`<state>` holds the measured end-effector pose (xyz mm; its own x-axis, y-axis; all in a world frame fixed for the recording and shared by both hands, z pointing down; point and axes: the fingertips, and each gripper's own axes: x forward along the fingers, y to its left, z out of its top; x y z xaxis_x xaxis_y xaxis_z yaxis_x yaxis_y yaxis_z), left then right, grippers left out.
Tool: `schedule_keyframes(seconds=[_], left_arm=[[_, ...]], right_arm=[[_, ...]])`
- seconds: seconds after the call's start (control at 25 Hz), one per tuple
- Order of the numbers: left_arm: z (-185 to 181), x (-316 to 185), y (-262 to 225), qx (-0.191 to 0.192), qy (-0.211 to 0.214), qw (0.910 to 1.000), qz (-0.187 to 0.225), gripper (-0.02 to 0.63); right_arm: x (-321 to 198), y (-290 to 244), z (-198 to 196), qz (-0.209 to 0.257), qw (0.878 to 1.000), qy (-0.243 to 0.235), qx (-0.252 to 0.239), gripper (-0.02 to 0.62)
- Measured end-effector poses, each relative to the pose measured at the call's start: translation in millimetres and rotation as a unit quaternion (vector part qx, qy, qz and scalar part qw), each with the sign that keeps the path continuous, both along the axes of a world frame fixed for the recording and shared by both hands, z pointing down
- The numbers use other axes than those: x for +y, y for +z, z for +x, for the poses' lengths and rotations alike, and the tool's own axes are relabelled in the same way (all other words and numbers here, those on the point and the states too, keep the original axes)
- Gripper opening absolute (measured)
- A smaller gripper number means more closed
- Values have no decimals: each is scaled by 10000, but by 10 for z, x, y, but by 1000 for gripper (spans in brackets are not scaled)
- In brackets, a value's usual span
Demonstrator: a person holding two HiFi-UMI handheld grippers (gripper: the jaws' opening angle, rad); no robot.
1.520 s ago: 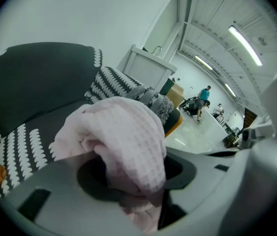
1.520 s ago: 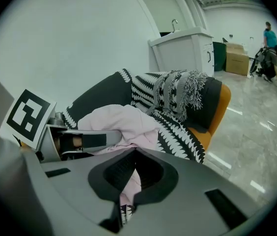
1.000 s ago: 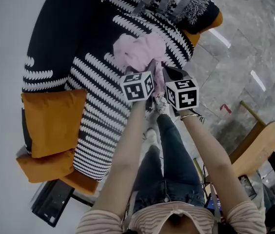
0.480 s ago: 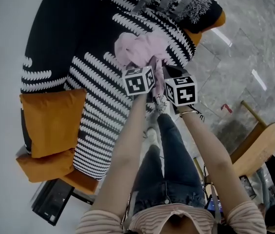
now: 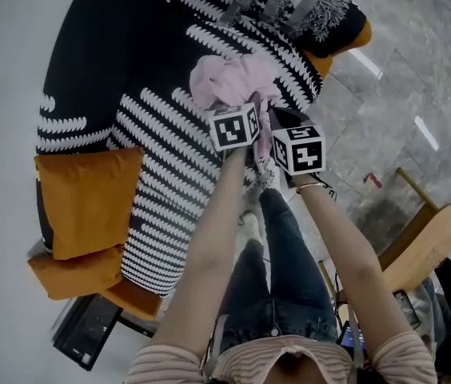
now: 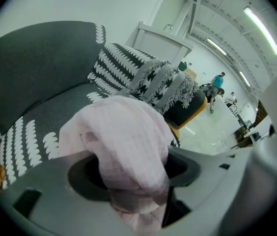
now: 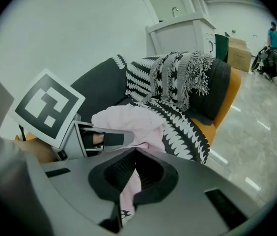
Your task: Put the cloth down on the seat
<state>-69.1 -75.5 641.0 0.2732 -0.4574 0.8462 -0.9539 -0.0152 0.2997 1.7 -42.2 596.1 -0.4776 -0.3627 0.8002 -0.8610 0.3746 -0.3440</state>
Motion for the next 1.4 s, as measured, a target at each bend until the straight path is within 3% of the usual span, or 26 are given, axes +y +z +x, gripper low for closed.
schedule_keyframes(seconds=[0.16,0.52,1.08,1.4], left_arm=[[-44,19,3,-98,-154,9998,0,314],[-141,155,-245,-83,-296,9988,377,324],[-159,330,-1236,168,-559,9900,1283,321],[-269,485,-1732,40,-495,9835,1739,177]], right_arm=[[-48,-50,9,61,9999,57,-61,8],[-54,-254,58,270,9993,244,-117,8],[-62,-959,83,828,9950,321,-458,8],[58,-1477,48,1206,9898,389,-646,8]])
